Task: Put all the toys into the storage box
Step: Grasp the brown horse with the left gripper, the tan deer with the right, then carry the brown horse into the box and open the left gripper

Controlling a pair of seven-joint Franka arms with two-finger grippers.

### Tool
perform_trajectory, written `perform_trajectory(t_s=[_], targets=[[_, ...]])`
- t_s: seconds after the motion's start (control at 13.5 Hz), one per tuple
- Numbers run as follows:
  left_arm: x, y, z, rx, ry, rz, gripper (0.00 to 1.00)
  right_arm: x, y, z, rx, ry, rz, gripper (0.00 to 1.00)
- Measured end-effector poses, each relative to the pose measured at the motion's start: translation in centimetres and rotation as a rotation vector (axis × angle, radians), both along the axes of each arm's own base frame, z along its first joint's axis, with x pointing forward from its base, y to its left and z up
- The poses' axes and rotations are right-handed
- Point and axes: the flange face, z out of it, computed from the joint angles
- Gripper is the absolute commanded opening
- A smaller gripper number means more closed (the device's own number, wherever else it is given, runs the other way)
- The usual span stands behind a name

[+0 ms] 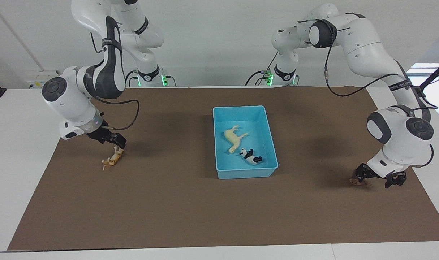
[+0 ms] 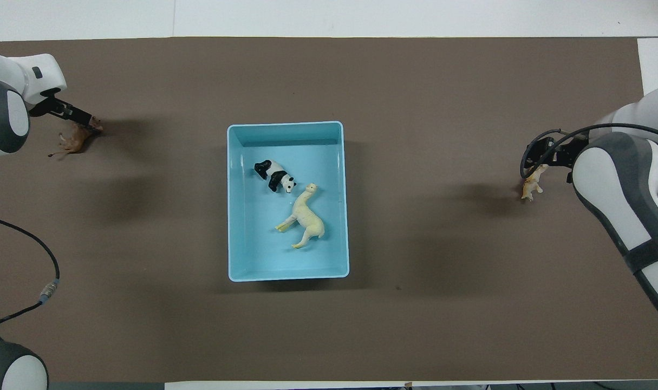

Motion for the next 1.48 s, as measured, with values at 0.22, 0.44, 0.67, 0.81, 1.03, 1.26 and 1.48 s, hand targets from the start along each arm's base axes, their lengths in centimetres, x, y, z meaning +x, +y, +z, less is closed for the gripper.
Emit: perform_trajectory(t_s=[0.22,0.44,0.67,0.81,1.03,1.26,1.48], targets=[[-1.1,-0.7,-1.5,-0.007,0.026,-0.029,1.00,-1.2,-0.6,-2.8,-0.006,-0.013,-0.016,0.98],[-2.3,-0.5,-3.0,-0.008,0.030,-0.035,1.00,-2.3,-0.8,-5.2,-0.013,-0.042,-0.003,0.94],[-3.1,-0.5,-3.8,-0.009,0.018,-0.038,1.00,-3.5,-2.0,-6.6,-0.015,-0.051,0.018,0.82],[-3.6,-0.5,-3.8,-0.010,0.023,-0.037,0.76,-4.1,-2.0,-6.9,-0.017,-0.061,0.025,0.67],[-3.7,-0.5,-3.3,-0.016,0.015,0.017,0.39,-4.4,-2.0,-7.0,-0.018,-0.069,0.025,0.47],[-4.0,-0.7,-2.3,-0.027,0.019,0.107,0.00,-4.5,-2.0,-7.2,-0.020,-0.075,0.026,0.29],[-3.9,-1.9,-1.9,-0.050,0.041,0.197,0.00,-4.5,-1.9,-7.2,-0.023,-0.093,0.053,0.00]])
